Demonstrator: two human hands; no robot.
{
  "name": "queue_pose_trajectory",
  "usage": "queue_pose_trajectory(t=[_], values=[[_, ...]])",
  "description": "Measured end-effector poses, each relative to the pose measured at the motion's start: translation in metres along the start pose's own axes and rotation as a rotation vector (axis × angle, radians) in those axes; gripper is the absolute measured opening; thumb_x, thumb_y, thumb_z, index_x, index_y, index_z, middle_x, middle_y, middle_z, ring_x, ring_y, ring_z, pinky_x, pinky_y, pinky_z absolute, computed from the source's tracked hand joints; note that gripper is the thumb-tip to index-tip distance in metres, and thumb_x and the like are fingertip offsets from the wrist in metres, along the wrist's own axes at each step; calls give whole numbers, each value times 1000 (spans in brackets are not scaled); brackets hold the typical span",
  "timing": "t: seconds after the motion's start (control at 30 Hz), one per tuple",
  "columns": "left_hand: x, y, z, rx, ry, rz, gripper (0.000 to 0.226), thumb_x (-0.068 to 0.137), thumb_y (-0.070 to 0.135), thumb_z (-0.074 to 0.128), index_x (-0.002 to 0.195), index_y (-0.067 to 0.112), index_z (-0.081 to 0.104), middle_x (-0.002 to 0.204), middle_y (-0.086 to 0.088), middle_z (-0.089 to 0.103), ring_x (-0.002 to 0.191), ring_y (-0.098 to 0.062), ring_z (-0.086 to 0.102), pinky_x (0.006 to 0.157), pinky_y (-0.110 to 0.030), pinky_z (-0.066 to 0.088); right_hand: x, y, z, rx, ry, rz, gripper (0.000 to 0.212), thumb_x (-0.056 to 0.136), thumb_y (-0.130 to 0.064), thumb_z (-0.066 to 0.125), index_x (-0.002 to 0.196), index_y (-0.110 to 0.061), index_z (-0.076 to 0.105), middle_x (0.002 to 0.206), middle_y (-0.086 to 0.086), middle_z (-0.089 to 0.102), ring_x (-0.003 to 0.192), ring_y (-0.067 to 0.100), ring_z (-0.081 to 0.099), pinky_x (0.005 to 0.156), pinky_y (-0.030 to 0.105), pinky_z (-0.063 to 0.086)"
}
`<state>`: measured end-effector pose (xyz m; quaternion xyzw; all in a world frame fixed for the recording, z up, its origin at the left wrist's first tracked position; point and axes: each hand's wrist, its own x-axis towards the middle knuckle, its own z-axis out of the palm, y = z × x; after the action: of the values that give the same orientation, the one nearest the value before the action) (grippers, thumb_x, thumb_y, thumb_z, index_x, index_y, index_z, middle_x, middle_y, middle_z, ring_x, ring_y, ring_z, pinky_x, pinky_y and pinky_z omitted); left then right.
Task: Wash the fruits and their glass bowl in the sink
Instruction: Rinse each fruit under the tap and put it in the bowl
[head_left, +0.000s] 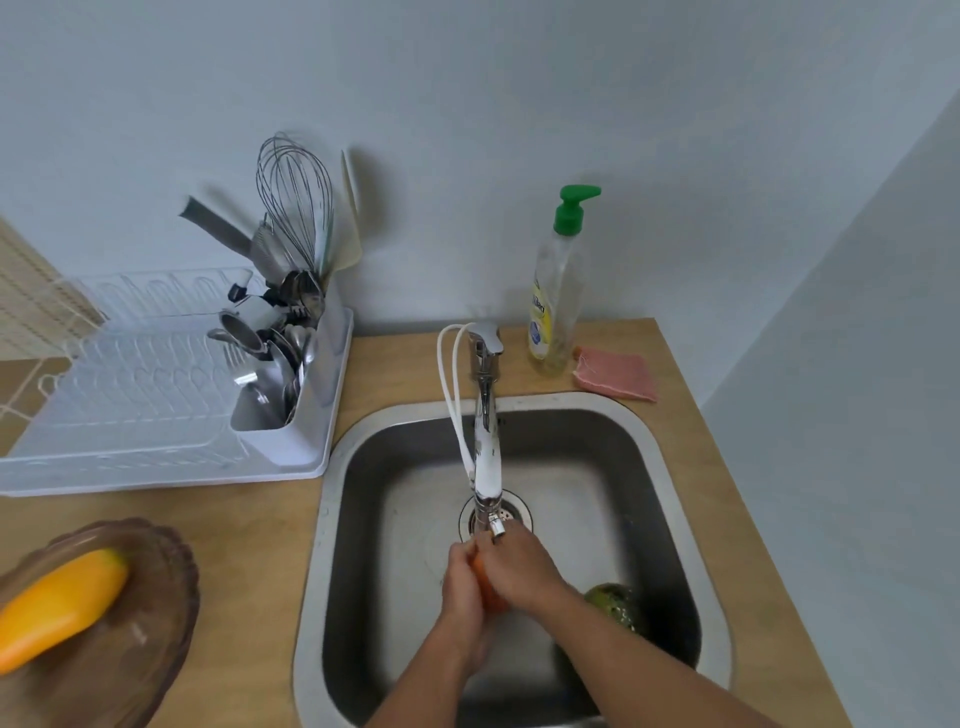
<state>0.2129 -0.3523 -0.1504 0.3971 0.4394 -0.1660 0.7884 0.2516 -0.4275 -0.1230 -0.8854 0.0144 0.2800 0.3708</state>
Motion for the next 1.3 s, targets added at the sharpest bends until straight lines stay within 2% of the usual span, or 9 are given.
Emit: queue_pose_trajectory(t=[0.1,0.2,0.4,0.5,0.6,0.73,0.87,1.13,1.3], values=[[-5,-7,8,29,49,50,40,96,34,42,97,5,70,78,-15,76,75,-28,69,67,-35,52,23,-14,-12,-68,-65,46,19,95,-22,54,77,-17,58,105,12,72,105,33,67,85,34,51],[-13,0,16,-27,33,25,34,96,34,44,103,8,66,84,-18,74,75,-29,67,64,-36,50,38,-16,-17,-18,-53,156,27,96,-16,51,70,-18,58,83,4,65,95,30,65,74,30,44],[-2,25,11,-146,-62,-37,42,104,32,41,120,4,67,98,-20,75,94,-35,70,79,-42,55,3,4,9,66,64,-52,29,102,-38,41,120,-27,61,134,4,61,120,23,58,105,44,48],[3,34,3,-154,-145,-107,49,104,38,39,116,2,69,92,-21,76,84,-35,75,86,-45,54,-23,16,22,-208,27,-126,56,105,-50,20,160,-40,14,171,-5,6,155,19,18,123,46,26],[-1,32,-2,-108,-165,-126,52,102,37,39,117,-1,71,100,-23,75,92,-37,73,93,-46,53,-37,15,18,-203,98,-145,56,107,-50,16,162,-41,9,170,-10,7,156,16,15,124,45,24],[-17,21,9,-53,-53,35,42,94,35,45,112,5,69,106,-21,71,99,-35,67,87,-42,54,-7,-6,1,393,94,171,37,99,-46,40,114,-30,69,124,0,70,114,24,65,105,49,50],[-25,15,8,-110,28,125,35,101,36,53,120,9,62,116,-22,68,100,-35,67,81,-47,58,17,-18,-23,1016,-23,472,25,86,-31,60,82,-10,72,80,15,73,70,33,66,68,39,55],[-14,29,4,-54,-75,18,55,101,56,46,119,8,65,115,-26,73,102,-42,71,88,-56,59,14,4,-2,524,105,187,38,93,-44,40,89,-30,75,99,3,76,93,22,69,92,46,57],[4,27,7,142,28,93,31,103,24,52,126,3,53,114,-27,70,106,-40,71,90,-48,60,-24,29,31,224,58,-26,53,97,-58,28,145,-40,39,142,-8,57,129,14,56,111,43,45]])
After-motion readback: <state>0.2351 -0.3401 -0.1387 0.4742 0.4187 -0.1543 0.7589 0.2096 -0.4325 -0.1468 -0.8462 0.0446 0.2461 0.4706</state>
